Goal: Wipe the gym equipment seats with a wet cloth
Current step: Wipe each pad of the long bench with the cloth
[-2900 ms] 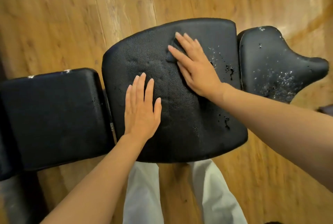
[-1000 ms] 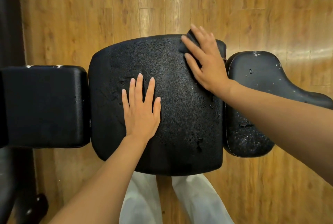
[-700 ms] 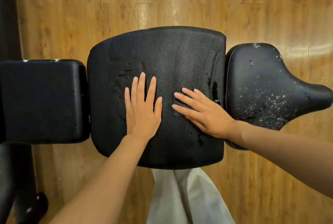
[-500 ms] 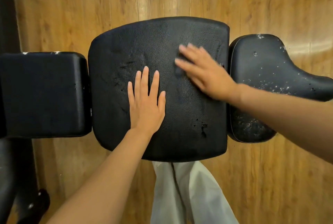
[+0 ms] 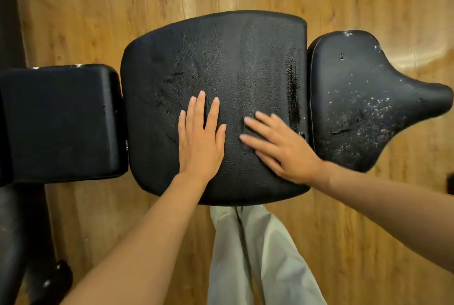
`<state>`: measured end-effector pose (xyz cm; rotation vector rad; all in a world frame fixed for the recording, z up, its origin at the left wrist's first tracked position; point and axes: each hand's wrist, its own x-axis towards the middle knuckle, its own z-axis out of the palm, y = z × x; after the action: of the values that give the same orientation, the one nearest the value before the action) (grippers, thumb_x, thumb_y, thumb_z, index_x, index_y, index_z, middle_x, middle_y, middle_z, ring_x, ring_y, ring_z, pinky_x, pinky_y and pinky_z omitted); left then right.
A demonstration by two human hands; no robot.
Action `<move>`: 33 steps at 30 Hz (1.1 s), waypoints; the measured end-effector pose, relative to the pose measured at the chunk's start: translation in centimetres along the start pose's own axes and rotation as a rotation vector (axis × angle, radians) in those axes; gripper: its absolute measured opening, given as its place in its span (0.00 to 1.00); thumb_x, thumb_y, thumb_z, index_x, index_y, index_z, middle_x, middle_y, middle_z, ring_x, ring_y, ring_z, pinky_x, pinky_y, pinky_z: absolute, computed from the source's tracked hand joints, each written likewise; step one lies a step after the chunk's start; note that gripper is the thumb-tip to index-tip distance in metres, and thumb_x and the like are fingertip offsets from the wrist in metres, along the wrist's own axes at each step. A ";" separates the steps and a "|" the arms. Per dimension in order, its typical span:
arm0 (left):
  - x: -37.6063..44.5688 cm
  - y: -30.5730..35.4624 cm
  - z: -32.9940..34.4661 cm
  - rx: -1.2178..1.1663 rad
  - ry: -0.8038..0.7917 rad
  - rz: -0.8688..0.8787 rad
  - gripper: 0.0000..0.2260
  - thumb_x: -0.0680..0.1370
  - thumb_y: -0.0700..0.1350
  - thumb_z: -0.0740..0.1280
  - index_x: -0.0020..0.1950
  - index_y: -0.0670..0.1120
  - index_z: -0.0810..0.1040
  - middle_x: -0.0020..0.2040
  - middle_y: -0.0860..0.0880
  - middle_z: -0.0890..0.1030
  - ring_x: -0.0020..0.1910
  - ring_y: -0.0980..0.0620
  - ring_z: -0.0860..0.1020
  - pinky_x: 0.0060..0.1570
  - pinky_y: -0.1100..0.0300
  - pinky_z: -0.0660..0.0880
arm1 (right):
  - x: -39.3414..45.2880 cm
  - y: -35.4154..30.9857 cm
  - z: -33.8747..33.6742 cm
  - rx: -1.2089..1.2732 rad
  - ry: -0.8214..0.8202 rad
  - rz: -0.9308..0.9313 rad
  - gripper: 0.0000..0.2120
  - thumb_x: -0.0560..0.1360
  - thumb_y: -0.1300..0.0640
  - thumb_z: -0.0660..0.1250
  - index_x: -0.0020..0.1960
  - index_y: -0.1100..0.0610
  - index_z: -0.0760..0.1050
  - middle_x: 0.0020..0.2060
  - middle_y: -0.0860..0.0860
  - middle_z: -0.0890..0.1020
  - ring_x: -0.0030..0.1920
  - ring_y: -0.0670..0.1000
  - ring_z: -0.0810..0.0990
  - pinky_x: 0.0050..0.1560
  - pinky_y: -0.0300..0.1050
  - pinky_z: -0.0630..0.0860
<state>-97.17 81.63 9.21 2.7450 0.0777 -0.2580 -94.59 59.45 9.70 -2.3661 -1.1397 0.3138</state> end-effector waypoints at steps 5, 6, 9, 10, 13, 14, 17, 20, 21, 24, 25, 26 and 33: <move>-0.7 0.4 -0.2 0.004 -0.020 0.025 0.25 0.82 0.52 0.50 0.79 0.44 0.61 0.79 0.40 0.58 0.79 0.40 0.56 0.76 0.41 0.53 | -2.9 -1.5 0.2 -0.013 -0.075 -0.044 0.19 0.84 0.56 0.58 0.74 0.56 0.71 0.76 0.58 0.66 0.78 0.61 0.61 0.77 0.58 0.57; -0.9 0.4 -0.2 -0.003 -0.014 0.041 0.25 0.82 0.52 0.50 0.79 0.44 0.61 0.79 0.40 0.59 0.78 0.40 0.56 0.75 0.41 0.54 | -2.4 -1.1 -0.1 -0.026 -0.080 -0.068 0.19 0.84 0.56 0.58 0.73 0.57 0.71 0.76 0.58 0.65 0.78 0.61 0.60 0.77 0.58 0.57; -1.6 0.4 0.0 -0.014 -0.007 0.066 0.26 0.82 0.52 0.52 0.78 0.44 0.62 0.79 0.40 0.59 0.78 0.40 0.57 0.75 0.41 0.53 | 0.3 0.7 -1.0 -0.074 0.004 -0.011 0.19 0.84 0.56 0.58 0.73 0.58 0.71 0.76 0.61 0.64 0.78 0.62 0.59 0.78 0.58 0.54; -1.9 0.4 0.1 -0.011 -0.008 0.064 0.26 0.82 0.52 0.52 0.79 0.44 0.62 0.79 0.40 0.59 0.78 0.40 0.56 0.76 0.41 0.53 | 1.3 1.2 -1.3 -0.079 0.055 0.050 0.19 0.84 0.56 0.59 0.73 0.59 0.71 0.76 0.62 0.63 0.78 0.62 0.59 0.78 0.57 0.53; -2.5 0.5 0.2 -0.016 -0.004 0.053 0.26 0.82 0.52 0.52 0.78 0.43 0.62 0.79 0.40 0.59 0.78 0.41 0.56 0.76 0.42 0.54 | 3.4 1.4 -1.3 -0.046 0.176 0.197 0.18 0.83 0.60 0.61 0.72 0.62 0.72 0.76 0.66 0.61 0.78 0.64 0.57 0.78 0.58 0.52; -2.7 0.6 0.3 -0.020 -0.003 0.050 0.26 0.82 0.51 0.52 0.78 0.43 0.62 0.79 0.40 0.59 0.78 0.41 0.56 0.76 0.42 0.54 | 3.6 1.1 -1.0 -0.028 0.196 0.217 0.18 0.83 0.62 0.61 0.72 0.64 0.72 0.76 0.65 0.61 0.78 0.64 0.58 0.78 0.58 0.53; -3.2 0.7 0.5 -0.018 -0.005 0.049 0.26 0.82 0.51 0.51 0.78 0.42 0.61 0.79 0.40 0.59 0.78 0.41 0.57 0.76 0.42 0.54 | 2.7 -0.4 0.2 0.037 0.201 0.248 0.19 0.82 0.64 0.59 0.73 0.64 0.69 0.76 0.62 0.65 0.77 0.64 0.59 0.78 0.59 0.54; -3.6 0.7 0.7 -0.010 -0.001 0.053 0.26 0.82 0.50 0.51 0.78 0.42 0.61 0.79 0.40 0.60 0.78 0.41 0.58 0.75 0.42 0.55 | 0.0 -2.7 1.5 0.061 0.126 0.178 0.22 0.81 0.65 0.59 0.75 0.60 0.69 0.76 0.60 0.65 0.77 0.63 0.60 0.78 0.59 0.55; -3.7 0.6 0.7 -0.009 0.003 0.057 0.26 0.82 0.50 0.52 0.78 0.41 0.62 0.79 0.40 0.60 0.78 0.40 0.58 0.75 0.42 0.56 | -1.3 -3.7 2.0 0.068 0.098 0.146 0.23 0.80 0.65 0.59 0.75 0.58 0.68 0.76 0.60 0.65 0.77 0.63 0.60 0.77 0.59 0.55; -4.3 0.7 0.9 -0.015 -0.003 0.060 0.26 0.82 0.50 0.51 0.78 0.41 0.61 0.79 0.40 0.60 0.78 0.41 0.58 0.75 0.42 0.55 | -4.8 -6.5 3.2 0.081 0.039 0.104 0.22 0.81 0.63 0.57 0.74 0.58 0.69 0.76 0.59 0.66 0.77 0.62 0.62 0.76 0.60 0.60; -4.4 0.7 0.9 -0.016 -0.003 0.056 0.26 0.82 0.50 0.51 0.78 0.41 0.61 0.79 0.40 0.60 0.78 0.41 0.57 0.75 0.42 0.54 | -5.5 -6.9 3.3 0.082 0.034 0.107 0.21 0.81 0.63 0.58 0.73 0.59 0.71 0.75 0.59 0.67 0.76 0.62 0.63 0.75 0.61 0.62; -4.6 0.8 0.9 -0.018 -0.001 0.051 0.26 0.82 0.51 0.51 0.78 0.41 0.61 0.79 0.40 0.60 0.78 0.41 0.57 0.75 0.43 0.54 | -5.7 -7.1 3.3 0.083 0.034 0.109 0.19 0.81 0.62 0.59 0.72 0.60 0.73 0.75 0.59 0.68 0.75 0.62 0.64 0.73 0.61 0.64; -5.0 1.5 1.1 -0.036 -0.015 -0.006 0.28 0.82 0.52 0.48 0.79 0.42 0.59 0.80 0.42 0.56 0.79 0.42 0.54 0.77 0.44 0.49 | -6.4 -4.8 2.1 0.047 0.070 0.107 0.17 0.82 0.61 0.61 0.69 0.63 0.75 0.73 0.61 0.70 0.75 0.63 0.66 0.75 0.60 0.63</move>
<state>-102.11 79.77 9.68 2.7071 0.0856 -0.2767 -102.64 57.69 10.44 -2.3820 -0.9659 0.2888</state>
